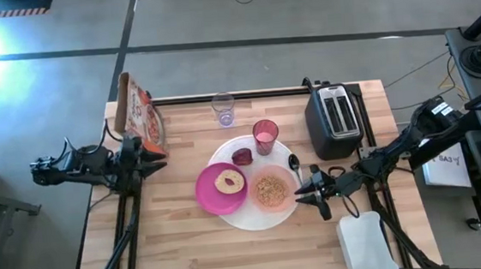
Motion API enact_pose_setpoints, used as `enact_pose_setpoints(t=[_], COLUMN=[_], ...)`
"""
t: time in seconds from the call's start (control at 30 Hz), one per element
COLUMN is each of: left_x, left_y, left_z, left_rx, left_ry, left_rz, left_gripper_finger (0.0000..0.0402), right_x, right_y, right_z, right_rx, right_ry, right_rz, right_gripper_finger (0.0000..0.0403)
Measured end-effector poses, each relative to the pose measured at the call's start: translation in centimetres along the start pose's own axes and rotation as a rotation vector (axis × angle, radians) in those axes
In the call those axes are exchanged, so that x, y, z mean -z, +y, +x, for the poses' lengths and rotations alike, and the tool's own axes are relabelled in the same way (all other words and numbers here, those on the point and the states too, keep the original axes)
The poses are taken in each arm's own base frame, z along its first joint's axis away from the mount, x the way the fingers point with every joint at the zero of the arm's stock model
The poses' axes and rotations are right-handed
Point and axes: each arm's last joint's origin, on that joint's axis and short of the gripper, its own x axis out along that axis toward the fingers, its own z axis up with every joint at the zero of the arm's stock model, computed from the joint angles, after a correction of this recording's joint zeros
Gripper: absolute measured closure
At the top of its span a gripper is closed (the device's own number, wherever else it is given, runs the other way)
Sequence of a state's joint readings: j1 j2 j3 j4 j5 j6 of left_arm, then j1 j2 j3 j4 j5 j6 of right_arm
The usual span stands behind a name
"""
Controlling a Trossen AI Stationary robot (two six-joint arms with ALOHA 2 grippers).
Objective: Arrange a breakfast setting
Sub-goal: Return to Home Position
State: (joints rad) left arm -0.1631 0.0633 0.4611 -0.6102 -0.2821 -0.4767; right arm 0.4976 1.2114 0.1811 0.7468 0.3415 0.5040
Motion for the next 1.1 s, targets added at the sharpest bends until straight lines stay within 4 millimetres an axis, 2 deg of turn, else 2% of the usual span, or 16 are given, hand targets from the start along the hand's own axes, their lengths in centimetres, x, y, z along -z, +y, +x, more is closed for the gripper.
enact_pose_setpoints(t=[0.27,0.57,0.7,0.87,1.1], left_x=[0.5,2.9,3.1,3.0,3.0], left_y=[0.0,0.6,0.7,0.6,0.6], left_z=[0.8,2.7,2.9,2.9,2.9], left_rx=[-0.002,-0.016,-0.010,-0.001,-0.003], left_ry=[0.000,0.026,0.016,0.003,0.005], left_rz=[-0.004,-0.010,-0.014,-0.018,-0.010], left_gripper_finger=[0.0267,0.0267,0.0267,0.0267,0.0267], right_x=[1.1,2.6,2.0,1.2,1.0], right_y=[-1.0,-2.3,-2.0,-1.4,-1.1], right_z=[-0.6,-1.5,-1.5,-1.2,-1.2], right_rx=[0.043,0.127,0.073,0.041,-0.006], right_ry=[0.021,0.035,-0.024,-0.063,-0.048], right_rz=[0.003,0.059,0.084,0.020,-0.041], right_gripper_finger=[0.0282,0.0282,0.0282,0.0282,0.0282])
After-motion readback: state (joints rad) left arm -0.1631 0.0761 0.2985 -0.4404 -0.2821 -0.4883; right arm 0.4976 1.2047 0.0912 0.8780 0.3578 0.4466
